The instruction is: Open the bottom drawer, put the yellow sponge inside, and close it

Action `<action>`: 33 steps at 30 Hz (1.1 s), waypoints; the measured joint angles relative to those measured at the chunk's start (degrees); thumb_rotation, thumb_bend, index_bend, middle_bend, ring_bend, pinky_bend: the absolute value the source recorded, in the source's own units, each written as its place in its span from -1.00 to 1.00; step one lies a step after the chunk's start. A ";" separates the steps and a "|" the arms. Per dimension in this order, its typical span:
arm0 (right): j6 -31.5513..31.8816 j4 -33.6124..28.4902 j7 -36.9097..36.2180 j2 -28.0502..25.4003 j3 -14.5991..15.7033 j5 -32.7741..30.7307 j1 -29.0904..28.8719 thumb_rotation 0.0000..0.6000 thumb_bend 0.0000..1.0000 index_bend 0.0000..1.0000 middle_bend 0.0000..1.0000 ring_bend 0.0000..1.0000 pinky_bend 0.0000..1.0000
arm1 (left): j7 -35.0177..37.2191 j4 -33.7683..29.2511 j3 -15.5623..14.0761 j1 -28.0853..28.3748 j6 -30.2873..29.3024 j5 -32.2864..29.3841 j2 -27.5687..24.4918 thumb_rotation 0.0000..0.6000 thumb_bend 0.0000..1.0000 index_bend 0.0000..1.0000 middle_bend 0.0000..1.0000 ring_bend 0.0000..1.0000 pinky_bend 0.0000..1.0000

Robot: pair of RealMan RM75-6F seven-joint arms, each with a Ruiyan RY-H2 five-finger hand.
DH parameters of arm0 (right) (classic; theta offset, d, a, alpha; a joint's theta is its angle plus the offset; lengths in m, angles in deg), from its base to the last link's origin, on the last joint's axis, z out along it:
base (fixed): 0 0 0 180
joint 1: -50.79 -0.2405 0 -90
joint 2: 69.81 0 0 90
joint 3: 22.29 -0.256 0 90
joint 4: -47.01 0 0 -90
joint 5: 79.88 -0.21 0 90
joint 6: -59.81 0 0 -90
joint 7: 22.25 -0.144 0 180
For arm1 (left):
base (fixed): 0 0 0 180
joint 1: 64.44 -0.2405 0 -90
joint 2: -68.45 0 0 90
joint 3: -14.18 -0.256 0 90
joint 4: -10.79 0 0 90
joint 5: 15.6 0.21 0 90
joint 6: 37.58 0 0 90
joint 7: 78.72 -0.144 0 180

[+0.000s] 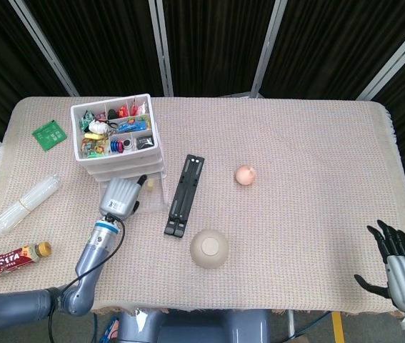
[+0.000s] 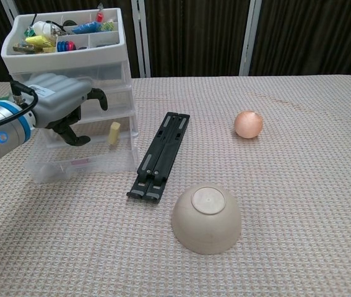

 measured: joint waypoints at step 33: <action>-0.16 -0.29 0.21 0.05 -0.07 -0.29 -0.03 1.00 -0.88 -0.79 -1.00 -1.00 -1.00 | 5.95 4.32 -24.60 5.23 11.11 48.10 -20.42 1.00 -0.04 -0.35 -0.73 -0.94 -0.74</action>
